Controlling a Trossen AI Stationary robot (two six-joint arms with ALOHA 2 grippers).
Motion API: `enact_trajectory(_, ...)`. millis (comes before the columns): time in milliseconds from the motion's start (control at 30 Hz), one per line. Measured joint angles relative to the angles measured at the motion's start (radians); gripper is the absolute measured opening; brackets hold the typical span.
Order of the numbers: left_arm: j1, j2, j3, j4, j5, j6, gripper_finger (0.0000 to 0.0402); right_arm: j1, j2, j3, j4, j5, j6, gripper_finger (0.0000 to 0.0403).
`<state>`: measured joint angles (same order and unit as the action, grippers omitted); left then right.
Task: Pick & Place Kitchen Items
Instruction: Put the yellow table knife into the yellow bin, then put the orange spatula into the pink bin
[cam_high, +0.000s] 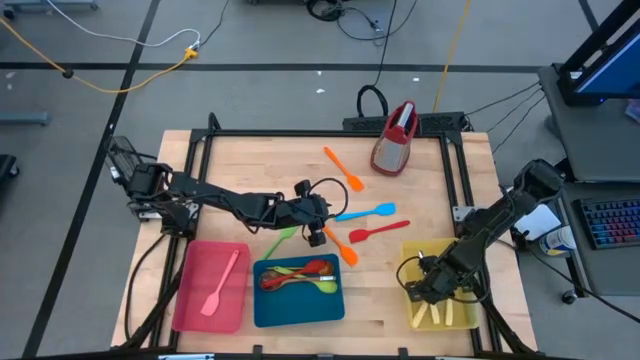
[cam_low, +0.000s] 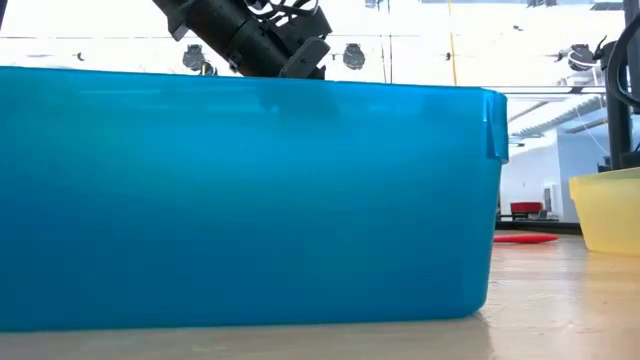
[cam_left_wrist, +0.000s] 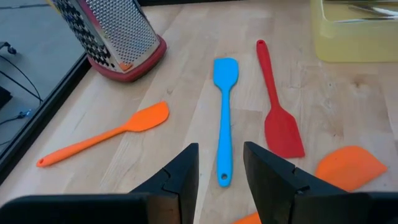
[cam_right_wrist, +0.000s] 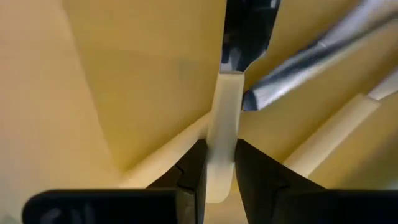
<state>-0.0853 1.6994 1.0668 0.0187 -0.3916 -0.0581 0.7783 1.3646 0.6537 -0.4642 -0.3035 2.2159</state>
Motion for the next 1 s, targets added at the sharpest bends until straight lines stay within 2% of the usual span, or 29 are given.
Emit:
enact_trajectory(167,0.000,0.000,0.000,0.001,0.000,-0.004,0.0131,-0.005,0.001,-0.002,0.031,0.003,-0.018,0.0073)
enact_trajectory(400,0.000,0.000,0.000,0.001,0.000,-0.004,0.0131,-0.005,-0.001,-0.002,0.033,0.007,-0.058,0.0114)
enact_trajectory(633,0.000,0.000,0.000,0.001,0.000,-0.020,0.0131,-0.005,-0.065,-0.003,0.027,0.024,-0.062,0.0127)
enact_trajectory(833,0.000,0.000,0.000,0.001,0.000,-0.049,0.0131,-0.005,-0.155,-0.003,0.004,0.145,-0.104,0.0127)
enact_trajectory(1000,0.000,0.000,0.000,0.001,0.000,-0.063,0.0131,-0.005,-0.237,-0.003,0.000,0.293,-0.234,0.0128)
